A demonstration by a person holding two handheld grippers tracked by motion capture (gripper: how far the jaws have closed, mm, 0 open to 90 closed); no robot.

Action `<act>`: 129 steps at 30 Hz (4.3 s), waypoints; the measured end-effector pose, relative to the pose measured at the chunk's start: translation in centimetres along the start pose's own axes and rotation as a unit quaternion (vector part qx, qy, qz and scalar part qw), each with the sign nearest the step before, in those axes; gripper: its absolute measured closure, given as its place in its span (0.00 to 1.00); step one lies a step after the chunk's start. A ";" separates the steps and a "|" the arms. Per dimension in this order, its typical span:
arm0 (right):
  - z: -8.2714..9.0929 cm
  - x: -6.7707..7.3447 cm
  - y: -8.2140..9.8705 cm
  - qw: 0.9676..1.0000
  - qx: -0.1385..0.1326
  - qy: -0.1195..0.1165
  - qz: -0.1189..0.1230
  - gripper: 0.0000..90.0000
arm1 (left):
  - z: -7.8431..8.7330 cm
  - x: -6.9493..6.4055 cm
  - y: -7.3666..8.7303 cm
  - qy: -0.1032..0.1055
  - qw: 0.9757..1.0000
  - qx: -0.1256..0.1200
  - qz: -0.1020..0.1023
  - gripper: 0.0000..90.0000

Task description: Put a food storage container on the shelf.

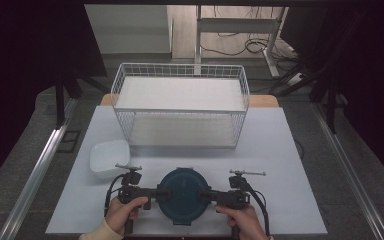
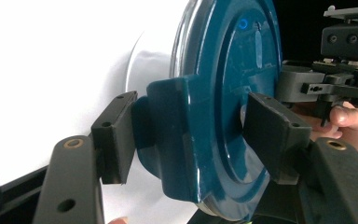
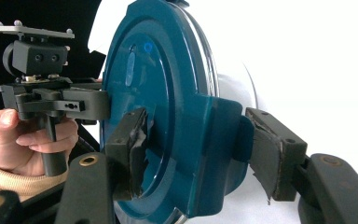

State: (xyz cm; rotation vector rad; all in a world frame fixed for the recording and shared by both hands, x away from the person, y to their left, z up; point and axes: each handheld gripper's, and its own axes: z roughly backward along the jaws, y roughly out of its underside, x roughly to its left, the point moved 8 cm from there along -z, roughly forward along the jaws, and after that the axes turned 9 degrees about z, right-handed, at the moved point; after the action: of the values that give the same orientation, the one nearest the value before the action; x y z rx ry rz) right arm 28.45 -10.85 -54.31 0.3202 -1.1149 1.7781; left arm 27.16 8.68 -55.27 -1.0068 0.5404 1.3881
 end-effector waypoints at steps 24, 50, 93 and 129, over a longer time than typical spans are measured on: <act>1.3 1.2 -1.6 0.998 -0.012 -0.004 0.054 0.48 | 1.3 -2.2 -0.9 -0.009 0.998 -0.030 -0.048 0.44; 2.8 3.1 -4.3 0.994 -0.037 0.007 0.103 0.48 | 2.9 -4.7 -2.7 0.000 0.995 -0.051 -0.088 0.44; 6.0 7.2 -12.5 0.981 -0.087 0.013 0.174 0.48 | 6.9 -10.6 -8.9 0.009 0.985 -0.096 -0.145 0.45; 7.6 9.7 -21.6 0.974 -0.100 0.011 0.204 0.48 | 10.0 -15.0 -16.7 0.018 0.981 -0.106 -0.164 0.45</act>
State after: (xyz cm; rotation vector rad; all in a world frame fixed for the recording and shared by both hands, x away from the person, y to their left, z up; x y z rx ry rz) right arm 39.75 -8.94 -32.21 -0.0580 -1.4052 1.9939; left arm 38.45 10.75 -33.53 -1.2348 0.2390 1.1490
